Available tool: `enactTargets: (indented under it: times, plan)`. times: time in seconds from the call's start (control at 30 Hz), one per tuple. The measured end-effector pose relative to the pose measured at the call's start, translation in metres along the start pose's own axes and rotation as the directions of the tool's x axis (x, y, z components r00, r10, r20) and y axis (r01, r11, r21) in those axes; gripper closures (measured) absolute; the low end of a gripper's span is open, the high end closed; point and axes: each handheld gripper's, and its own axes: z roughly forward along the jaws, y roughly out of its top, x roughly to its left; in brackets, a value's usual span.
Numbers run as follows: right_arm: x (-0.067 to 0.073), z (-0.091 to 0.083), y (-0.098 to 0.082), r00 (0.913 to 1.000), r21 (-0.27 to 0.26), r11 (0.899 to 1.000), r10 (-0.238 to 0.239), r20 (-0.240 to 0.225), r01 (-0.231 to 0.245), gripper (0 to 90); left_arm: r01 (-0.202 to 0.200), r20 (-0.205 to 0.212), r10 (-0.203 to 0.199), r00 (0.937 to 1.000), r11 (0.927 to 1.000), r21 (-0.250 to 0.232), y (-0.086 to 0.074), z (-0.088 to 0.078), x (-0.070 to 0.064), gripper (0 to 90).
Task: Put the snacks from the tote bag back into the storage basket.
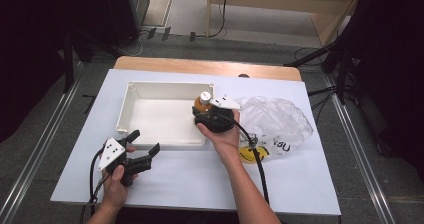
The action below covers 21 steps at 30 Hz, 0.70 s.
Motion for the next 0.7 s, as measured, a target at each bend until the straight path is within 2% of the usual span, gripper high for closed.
enactTargets:
  times: [0.27,0.37,0.47,0.7]
  plan:
    - [-0.005,-0.001,0.001,0.9995,0.002,1.000,0.019,-0.026,-0.019,29.8,0.002,-0.002,-0.002,1.0000,1.0000,0.001,0.000,0.001,0.000,14.0]
    - [-0.005,-0.004,0.002,0.9994,-0.013,1.000,0.010,-0.032,-0.011,28.4,0.000,-0.003,0.000,1.0000,1.0000,0.005,0.000,0.001,0.000,14.0]
    - [-0.007,-0.011,0.005,0.9974,-0.031,0.999,0.013,-0.071,-0.015,25.6,0.000,-0.002,0.000,1.0000,1.0000,0.005,0.000,0.001,0.000,14.0]
    - [-0.009,-0.025,0.009,0.9982,-0.058,0.998,0.001,-0.059,-0.004,24.9,0.002,-0.003,-0.002,1.0000,1.0000,0.004,0.000,0.001,0.000,14.0]
